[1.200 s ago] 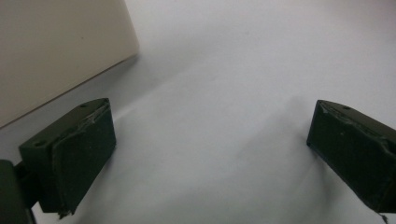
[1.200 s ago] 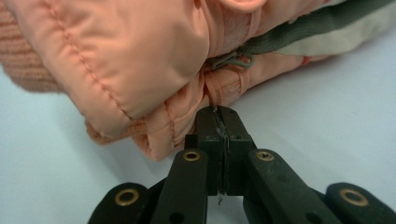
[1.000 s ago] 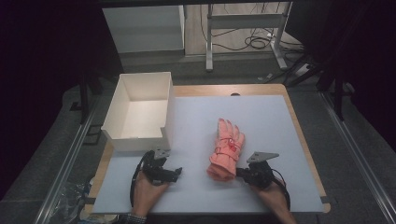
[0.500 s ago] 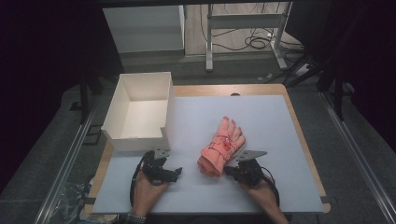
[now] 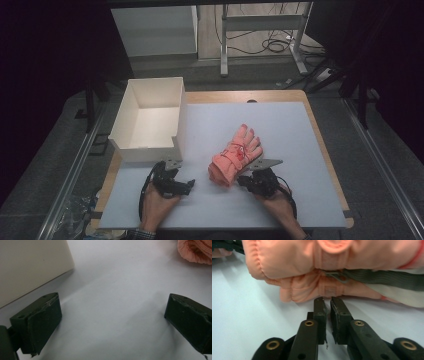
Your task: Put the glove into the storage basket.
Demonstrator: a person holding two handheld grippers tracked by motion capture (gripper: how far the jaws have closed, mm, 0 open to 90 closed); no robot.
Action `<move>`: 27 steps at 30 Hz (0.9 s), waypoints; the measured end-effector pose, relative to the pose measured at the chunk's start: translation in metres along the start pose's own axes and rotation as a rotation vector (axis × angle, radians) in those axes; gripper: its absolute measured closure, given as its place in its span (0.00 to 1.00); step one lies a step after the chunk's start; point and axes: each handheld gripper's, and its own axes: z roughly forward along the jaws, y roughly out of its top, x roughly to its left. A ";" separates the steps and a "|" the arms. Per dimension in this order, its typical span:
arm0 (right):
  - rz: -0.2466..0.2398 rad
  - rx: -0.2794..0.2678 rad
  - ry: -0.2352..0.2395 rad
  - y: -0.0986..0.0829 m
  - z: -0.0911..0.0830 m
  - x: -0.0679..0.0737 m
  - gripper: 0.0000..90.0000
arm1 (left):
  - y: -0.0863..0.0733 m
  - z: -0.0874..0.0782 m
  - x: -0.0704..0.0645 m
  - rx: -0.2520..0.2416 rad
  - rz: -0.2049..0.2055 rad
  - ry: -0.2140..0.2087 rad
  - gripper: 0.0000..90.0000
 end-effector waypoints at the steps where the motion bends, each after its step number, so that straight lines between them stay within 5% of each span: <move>1: -0.003 -0.003 -0.023 -0.002 -0.004 -0.004 0.87 | 0.000 0.000 0.000 0.000 0.004 -0.002 0.01; 6: 0.009 -0.014 -0.069 -0.006 -0.015 -0.017 0.83 | 0.001 -0.002 0.002 0.012 0.016 -0.019 0.02; 14: 0.053 -0.023 -0.173 -0.017 -0.034 -0.049 0.69 | 0.020 -0.018 -0.008 -0.045 0.017 -0.123 0.02; 21: 0.072 -0.022 -0.297 -0.023 -0.048 -0.073 0.47 | 0.046 -0.026 -0.019 -0.039 0.056 -0.180 0.01; 27: 0.091 -0.019 -0.345 -0.027 -0.052 -0.085 0.34 | 0.064 -0.030 -0.027 -0.032 0.079 -0.209 0.00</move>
